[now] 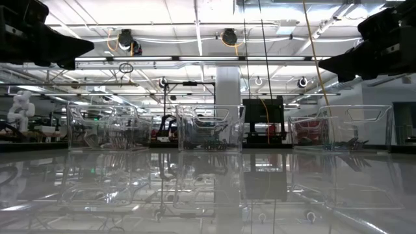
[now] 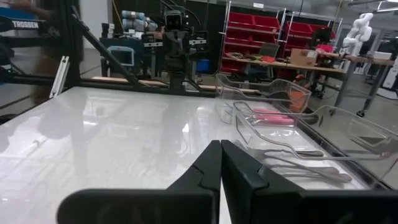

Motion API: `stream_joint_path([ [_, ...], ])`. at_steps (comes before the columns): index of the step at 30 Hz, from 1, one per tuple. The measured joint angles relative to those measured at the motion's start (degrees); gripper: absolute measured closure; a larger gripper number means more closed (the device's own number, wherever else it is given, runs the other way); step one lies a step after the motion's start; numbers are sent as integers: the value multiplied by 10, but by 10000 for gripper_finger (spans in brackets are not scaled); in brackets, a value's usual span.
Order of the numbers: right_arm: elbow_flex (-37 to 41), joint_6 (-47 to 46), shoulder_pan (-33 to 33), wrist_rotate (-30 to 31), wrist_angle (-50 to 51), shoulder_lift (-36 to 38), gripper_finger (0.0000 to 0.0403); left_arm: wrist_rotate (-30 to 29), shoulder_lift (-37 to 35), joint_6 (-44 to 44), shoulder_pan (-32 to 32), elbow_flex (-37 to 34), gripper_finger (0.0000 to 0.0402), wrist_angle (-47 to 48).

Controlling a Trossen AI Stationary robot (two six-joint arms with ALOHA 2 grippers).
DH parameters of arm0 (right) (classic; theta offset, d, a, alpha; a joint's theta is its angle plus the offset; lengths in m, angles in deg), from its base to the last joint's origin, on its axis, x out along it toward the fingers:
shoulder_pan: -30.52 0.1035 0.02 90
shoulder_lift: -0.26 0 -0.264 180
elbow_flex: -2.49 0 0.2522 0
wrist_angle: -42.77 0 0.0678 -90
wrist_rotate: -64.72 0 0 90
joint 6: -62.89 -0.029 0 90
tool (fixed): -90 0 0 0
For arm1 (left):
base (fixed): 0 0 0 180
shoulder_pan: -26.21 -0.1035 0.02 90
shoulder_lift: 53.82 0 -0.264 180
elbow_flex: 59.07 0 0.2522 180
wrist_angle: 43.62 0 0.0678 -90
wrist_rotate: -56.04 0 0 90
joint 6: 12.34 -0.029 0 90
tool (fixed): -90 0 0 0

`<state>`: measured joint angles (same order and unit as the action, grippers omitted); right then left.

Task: Sort silverware by color (type)
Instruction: Return to Home Position

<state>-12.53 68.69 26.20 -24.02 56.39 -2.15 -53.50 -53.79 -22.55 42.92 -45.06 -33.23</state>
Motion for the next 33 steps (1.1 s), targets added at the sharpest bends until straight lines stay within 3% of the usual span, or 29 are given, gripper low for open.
stream_joint_path([
  [11, 0, 0, 0, 0, 0, 0, 399, 38, 0, 23, -64, 0, 401, 5],
  [23, 0, 0, 0, 1, 0, 0, 399, 189, 0, 79, -149, 0, 401, 28],
  [33, 0, 0, 0, 1, 0, 0, 399, 192, 0, 99, -149, 0, 401, 27],
])
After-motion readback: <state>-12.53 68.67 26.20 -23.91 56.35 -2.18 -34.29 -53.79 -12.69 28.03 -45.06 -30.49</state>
